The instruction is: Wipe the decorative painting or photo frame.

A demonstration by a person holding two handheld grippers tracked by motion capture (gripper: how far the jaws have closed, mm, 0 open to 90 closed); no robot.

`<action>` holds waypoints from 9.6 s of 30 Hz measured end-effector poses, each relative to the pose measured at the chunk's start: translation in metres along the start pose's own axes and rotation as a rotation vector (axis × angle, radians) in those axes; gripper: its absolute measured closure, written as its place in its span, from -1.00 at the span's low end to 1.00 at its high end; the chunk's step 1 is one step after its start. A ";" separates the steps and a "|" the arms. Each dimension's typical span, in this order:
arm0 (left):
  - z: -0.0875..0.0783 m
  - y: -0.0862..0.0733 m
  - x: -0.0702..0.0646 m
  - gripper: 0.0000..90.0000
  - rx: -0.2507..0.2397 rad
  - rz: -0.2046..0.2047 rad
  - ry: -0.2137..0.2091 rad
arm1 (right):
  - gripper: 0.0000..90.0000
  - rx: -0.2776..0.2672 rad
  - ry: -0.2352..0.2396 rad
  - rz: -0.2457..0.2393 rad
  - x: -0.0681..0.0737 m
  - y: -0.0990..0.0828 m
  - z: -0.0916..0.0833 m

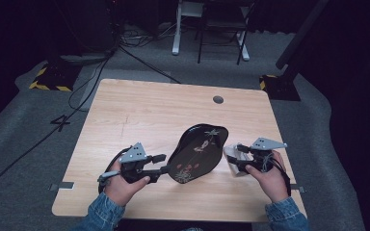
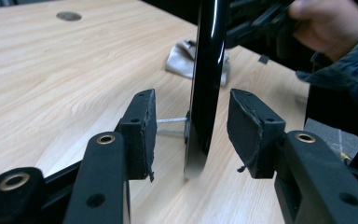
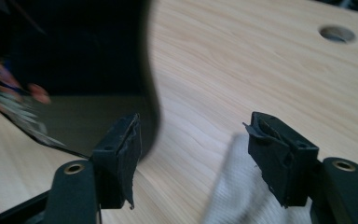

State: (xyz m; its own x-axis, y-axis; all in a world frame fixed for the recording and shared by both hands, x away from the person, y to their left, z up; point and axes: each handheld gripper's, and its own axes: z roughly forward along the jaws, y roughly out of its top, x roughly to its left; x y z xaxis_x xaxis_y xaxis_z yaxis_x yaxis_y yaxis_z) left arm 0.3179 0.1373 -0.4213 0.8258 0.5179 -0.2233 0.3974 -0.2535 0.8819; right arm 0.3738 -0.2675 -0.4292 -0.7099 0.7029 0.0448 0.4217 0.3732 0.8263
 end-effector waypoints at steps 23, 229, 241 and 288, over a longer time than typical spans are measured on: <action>0.013 -0.011 -0.010 0.73 0.060 -0.006 0.040 | -0.29 -0.055 0.133 -0.079 0.033 0.022 0.037; 0.002 -0.044 -0.019 0.05 0.115 0.098 -0.081 | 0.16 0.130 0.333 -0.200 0.170 -0.014 0.054; 0.046 -0.051 -0.030 0.17 0.316 0.122 -0.084 | 0.30 0.095 0.249 -0.127 0.142 -0.016 0.016; 0.062 -0.067 -0.027 0.73 0.329 0.201 -0.026 | 0.00 -0.004 0.130 0.010 0.100 -0.016 -0.022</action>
State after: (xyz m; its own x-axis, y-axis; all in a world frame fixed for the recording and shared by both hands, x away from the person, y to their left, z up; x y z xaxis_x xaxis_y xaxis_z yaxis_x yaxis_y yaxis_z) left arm 0.2937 0.0893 -0.5001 0.9084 0.4116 -0.0733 0.3302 -0.5988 0.7297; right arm 0.2837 -0.2167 -0.4249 -0.7729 0.6220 0.1258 0.4274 0.3637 0.8277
